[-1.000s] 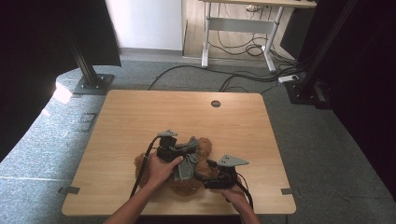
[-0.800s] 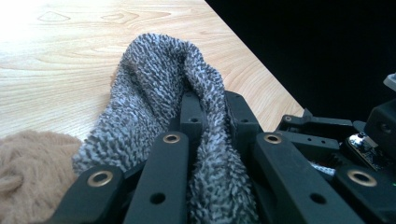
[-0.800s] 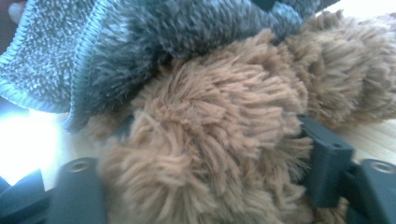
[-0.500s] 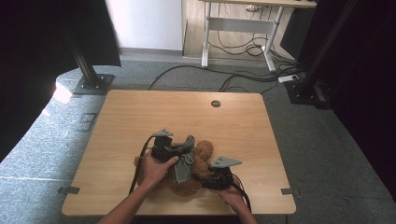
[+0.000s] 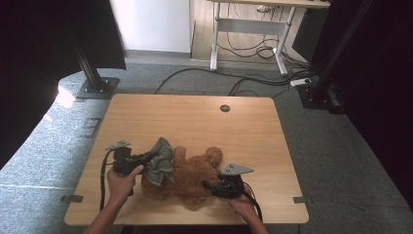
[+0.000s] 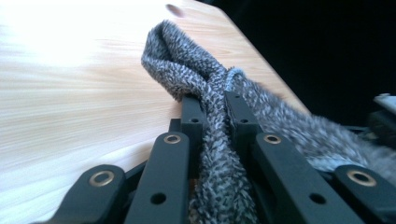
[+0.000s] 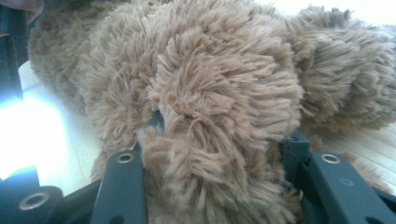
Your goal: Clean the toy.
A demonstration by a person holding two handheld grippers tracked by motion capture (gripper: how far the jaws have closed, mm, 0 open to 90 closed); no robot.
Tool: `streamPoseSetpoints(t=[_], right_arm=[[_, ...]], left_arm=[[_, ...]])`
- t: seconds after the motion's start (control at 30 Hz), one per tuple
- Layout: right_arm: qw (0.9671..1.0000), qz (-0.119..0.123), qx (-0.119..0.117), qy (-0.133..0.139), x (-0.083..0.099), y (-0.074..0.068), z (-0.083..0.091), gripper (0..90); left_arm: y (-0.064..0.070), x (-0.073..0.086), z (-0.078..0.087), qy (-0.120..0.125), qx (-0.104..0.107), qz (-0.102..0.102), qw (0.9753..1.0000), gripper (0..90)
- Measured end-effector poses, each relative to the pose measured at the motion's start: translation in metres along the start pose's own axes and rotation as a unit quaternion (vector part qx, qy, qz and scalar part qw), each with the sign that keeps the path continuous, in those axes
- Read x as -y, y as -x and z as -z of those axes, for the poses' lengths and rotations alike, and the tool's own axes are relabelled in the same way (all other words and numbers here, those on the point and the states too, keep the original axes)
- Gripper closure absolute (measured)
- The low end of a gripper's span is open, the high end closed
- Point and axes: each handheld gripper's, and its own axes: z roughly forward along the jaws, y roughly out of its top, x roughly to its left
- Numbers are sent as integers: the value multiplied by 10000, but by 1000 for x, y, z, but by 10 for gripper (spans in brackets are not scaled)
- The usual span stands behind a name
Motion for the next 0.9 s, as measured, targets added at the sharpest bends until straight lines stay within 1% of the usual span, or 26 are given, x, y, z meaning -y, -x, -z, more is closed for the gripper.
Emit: streamPoseSetpoints(t=[0.07,0.13,0.27,0.3,0.33,0.4,0.43,0.47,0.53,0.67,0.7,0.73,0.8,0.87,0.9], right_arm=[[10000,18,34,-4,0,-1,0,503],[10000,29,48,1,0,-1,0,502],[10000,-21,-10,-13,1,0,1,479],[10000,-59,-43,-12,1,0,2,451],[10000,-62,-28,-3,2,0,3,422],[10000,-16,-10,-9,3,-2,5,359],[10000,32,-11,-63,3,-4,7,327],[9999,57,-26,-126,3,-4,7,318],[9997,146,-76,-203,6,-4,8,318],[9995,126,-109,-265,7,-4,7,320],[9991,148,-133,-376,6,-4,7,324],[9989,168,-142,-419,6,-5,7,323],[9986,209,-211,-441,6,-4,11,309],[9988,62,-310,-362,4,-1,15,270],[9990,-54,-339,-287,2,2,19,245]], left_arm=[[-5,5,7,-38,-13,41,10000,799],[-5,11,11,-69,92,27,9999,798],[6,17,12,-87,291,-122,9995,799],[8,18,10,-111,299,-174,9993,798],[10,19,8,-131,297,-197,9993,798],[12,20,3,-152,321,-193,9992,799],[12,21,2,-151,331,-183,9992,799],[12,22,0,-154,343,-162,9992,799],[12,24,-3,-180,451,-106,9988,799],[16,27,-4,-180,446,-168,9987,802],[19,30,-2,-165,491,-182,9985,802],[19,33,-1,-158,518,-192,9983,802],[22,36,1,-144,489,-249,9984,802],[24,39,1,-165,449,-346,9983,802],[25,41,-1,-199,436,-416,9980,802]])
